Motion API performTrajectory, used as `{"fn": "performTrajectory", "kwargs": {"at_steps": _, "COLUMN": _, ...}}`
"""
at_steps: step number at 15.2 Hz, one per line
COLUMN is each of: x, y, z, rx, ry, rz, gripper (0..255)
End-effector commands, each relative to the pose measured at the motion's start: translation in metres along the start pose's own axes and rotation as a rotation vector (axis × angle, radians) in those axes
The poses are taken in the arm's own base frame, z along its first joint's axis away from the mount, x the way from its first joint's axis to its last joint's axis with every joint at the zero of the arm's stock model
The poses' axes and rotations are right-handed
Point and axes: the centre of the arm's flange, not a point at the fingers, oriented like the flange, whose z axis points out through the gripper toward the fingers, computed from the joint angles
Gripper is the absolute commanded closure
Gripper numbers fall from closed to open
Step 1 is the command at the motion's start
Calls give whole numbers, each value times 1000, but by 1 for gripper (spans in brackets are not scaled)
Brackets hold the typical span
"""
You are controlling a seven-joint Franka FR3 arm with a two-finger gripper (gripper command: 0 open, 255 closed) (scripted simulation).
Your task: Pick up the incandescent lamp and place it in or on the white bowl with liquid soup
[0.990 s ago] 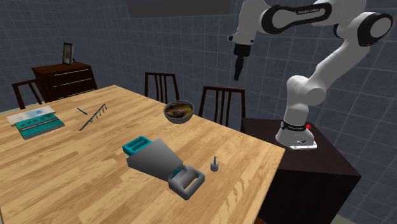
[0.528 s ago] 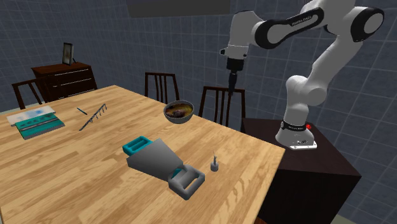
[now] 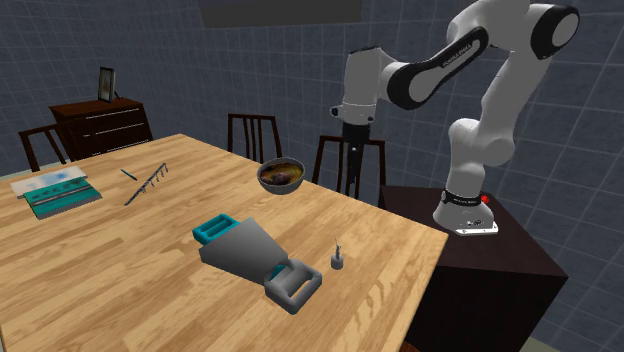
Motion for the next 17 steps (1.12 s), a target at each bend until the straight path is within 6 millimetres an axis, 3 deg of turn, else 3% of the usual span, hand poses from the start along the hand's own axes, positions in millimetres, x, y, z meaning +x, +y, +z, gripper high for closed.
{"fn": "performTrajectory", "kwargs": {"at_steps": 1, "x": 5, "y": -20, "z": 18, "rx": -2, "ry": -11, "rz": -5, "gripper": 0}}
{"fn": "performTrajectory", "kwargs": {"at_steps": 14, "x": 39, "y": -146, "z": 135, "rx": -20, "ry": -83, "rz": -41, "gripper": 0}}
{"fn": "performTrajectory", "kwargs": {"at_steps": 17, "x": 40, "y": -153, "z": 153, "rx": -21, "ry": -87, "rz": -43, "gripper": 0}}
